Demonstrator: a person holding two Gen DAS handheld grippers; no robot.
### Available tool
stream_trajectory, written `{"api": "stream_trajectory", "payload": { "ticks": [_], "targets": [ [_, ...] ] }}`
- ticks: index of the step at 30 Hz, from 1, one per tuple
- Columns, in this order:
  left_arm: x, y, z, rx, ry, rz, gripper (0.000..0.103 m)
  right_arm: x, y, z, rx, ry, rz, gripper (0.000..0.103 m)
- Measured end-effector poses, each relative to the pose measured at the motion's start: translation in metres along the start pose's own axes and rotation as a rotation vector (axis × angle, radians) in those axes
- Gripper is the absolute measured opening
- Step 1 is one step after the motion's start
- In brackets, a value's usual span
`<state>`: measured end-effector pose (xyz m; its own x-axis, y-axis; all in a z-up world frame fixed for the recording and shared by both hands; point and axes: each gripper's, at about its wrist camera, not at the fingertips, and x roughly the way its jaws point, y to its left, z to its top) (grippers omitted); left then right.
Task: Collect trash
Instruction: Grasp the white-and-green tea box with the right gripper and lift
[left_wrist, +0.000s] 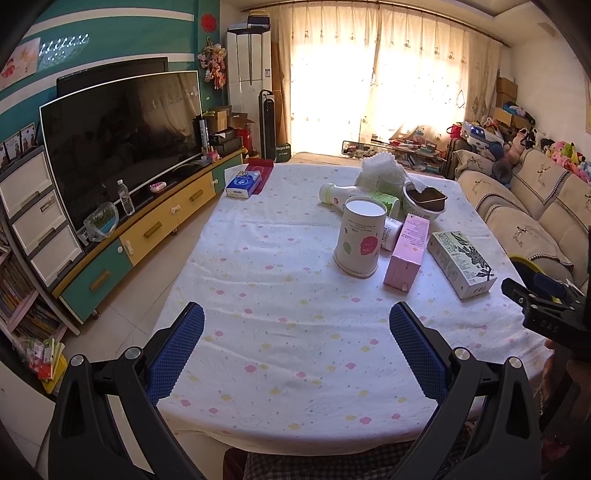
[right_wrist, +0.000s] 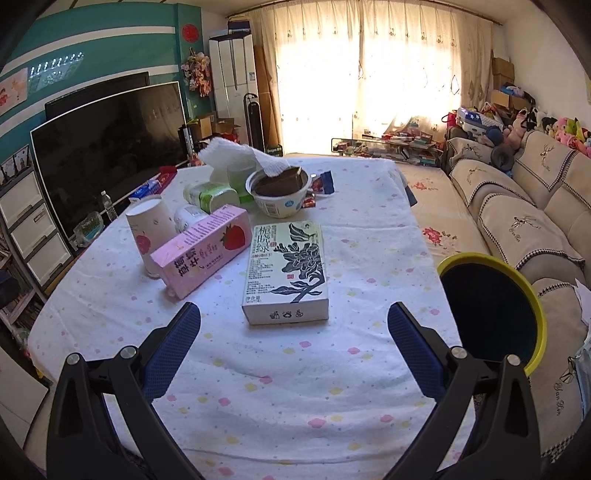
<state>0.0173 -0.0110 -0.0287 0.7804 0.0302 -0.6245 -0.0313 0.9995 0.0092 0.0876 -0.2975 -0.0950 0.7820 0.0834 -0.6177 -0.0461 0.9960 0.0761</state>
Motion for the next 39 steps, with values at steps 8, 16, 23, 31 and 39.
{"api": "stream_trajectory", "payload": {
  "ticks": [8, 16, 23, 31, 39],
  "targets": [
    [0.026, 0.007, -0.004, -0.018, 0.053, 0.000, 0.099, 0.056, 0.001, 0.005, -0.028, 0.080, -0.024, 0.097],
    [0.049, 0.009, -0.006, -0.027, 0.089, 0.004, 0.099, 0.084, 0.005, 0.019, -0.032, 0.146, -0.027, 0.097],
    [0.056, 0.013, -0.007, -0.039, 0.101, 0.006, 0.099, 0.096, 0.016, 0.020, -0.091, 0.206, -0.042, 0.091],
    [0.055, 0.014, -0.008, -0.035, 0.095, 0.006, 0.099, 0.094, 0.016, 0.019, -0.071, 0.202, -0.022, 0.069],
    [0.052, 0.008, -0.009, -0.024, 0.090, 0.003, 0.099, 0.039, 0.003, 0.032, 0.006, 0.045, 0.034, 0.069]
  ]
}}
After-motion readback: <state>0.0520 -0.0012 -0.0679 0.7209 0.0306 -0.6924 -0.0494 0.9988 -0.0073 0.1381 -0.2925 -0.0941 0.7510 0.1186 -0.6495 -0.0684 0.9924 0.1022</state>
